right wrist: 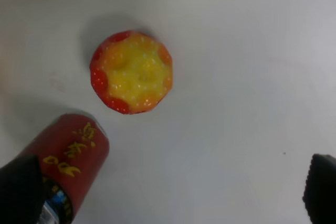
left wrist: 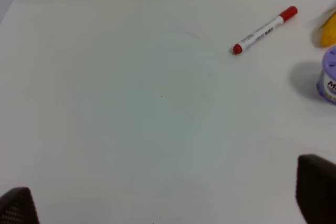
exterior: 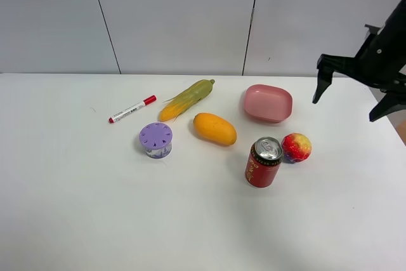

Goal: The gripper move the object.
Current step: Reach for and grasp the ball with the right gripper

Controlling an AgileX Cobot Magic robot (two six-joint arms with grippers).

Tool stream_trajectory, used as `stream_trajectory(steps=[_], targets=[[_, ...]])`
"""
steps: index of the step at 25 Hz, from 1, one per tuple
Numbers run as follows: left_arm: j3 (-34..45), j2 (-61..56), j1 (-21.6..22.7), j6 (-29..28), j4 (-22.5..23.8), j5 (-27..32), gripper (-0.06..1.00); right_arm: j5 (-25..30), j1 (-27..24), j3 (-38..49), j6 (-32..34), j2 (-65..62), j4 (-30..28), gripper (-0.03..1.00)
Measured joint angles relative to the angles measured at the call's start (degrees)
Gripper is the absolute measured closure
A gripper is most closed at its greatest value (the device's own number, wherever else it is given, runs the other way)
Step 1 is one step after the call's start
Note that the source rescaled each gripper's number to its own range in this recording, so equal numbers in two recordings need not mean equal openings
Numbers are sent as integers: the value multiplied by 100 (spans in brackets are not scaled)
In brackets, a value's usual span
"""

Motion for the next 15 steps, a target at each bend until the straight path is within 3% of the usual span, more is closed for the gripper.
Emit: stream_trajectory(steps=[6,15], targets=[[0,0,0,0,0,0,-6,-448,525,0,150,745,-50,-3],[0,0,0,0,0,0,-6,-631,585,0,252,1205,-347,-3]])
